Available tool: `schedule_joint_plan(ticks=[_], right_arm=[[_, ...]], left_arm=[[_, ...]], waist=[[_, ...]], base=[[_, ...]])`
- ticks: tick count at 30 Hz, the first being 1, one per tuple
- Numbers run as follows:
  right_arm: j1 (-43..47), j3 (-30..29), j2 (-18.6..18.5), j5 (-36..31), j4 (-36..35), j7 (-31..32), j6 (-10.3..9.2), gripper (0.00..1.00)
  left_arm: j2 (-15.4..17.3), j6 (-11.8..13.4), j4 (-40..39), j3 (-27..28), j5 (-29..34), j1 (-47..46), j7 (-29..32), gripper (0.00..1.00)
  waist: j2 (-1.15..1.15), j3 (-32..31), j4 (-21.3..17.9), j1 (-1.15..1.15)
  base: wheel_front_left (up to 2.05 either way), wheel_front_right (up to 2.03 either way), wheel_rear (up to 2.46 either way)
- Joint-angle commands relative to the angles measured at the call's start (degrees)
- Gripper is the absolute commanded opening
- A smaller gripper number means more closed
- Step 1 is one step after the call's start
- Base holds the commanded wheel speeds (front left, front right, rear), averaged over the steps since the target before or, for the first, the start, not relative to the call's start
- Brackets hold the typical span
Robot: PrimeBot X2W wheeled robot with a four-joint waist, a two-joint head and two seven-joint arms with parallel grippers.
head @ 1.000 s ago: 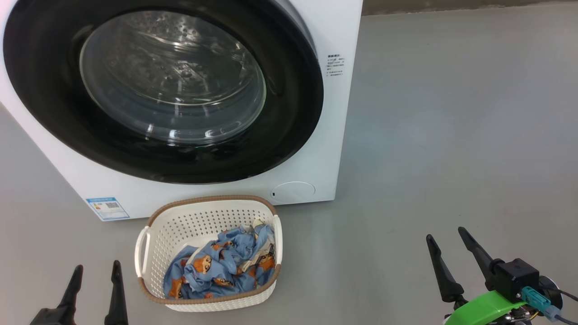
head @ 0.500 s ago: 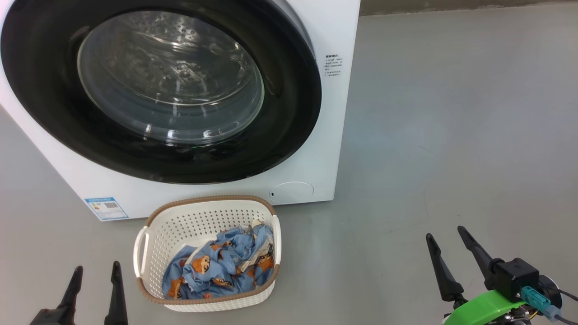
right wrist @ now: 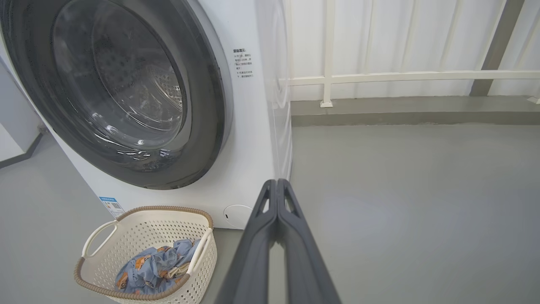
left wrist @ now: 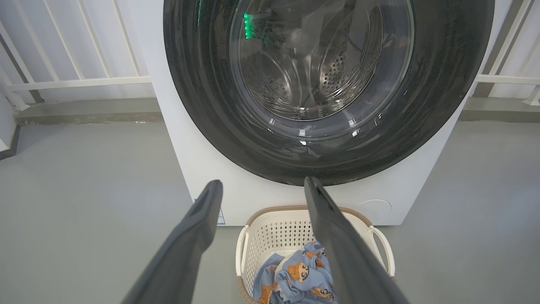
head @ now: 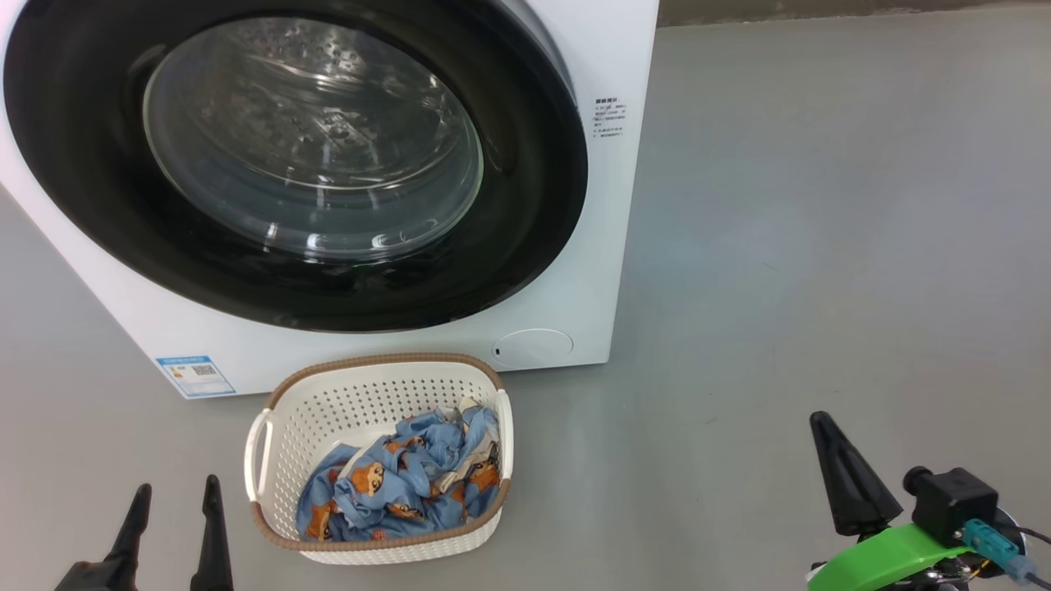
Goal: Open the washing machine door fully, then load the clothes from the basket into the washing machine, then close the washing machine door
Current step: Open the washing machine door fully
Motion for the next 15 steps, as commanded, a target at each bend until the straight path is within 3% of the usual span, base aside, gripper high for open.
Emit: schedule_joint_plan(ticks=[1, 7, 15], right_arm=[[-1.2, 0.6, 0.1, 1.6, -1.6, -0.7, -0.06, 0.00], [-1.4, -2.6, 2.0, 11.9, -1.3, -0.7, -0.06, 0.00], [-2.2, -5.3, 2.9, 32.2, 1.8, -0.7, -0.06, 0.00]], left_arm=[[0.8, -0.2, -1.3, 1.8, -0.3, -1.4, -0.5, 1.00], [0.7, -0.2, -1.5, 1.8, -0.6, -1.3, -0.5, 1.00], [0.6, -0.2, -1.8, 1.4, -0.9, -0.9, -0.5, 1.00]], waist=[[0.00, 0.1, 0.1, 0.00], [0.00, 0.5, 0.2, 0.00], [0.00, 1.0, 0.2, 0.00]], base=[[0.00, 0.00, 0.00], [0.00, 0.00, 0.00], [0.00, 0.00, 0.00]])
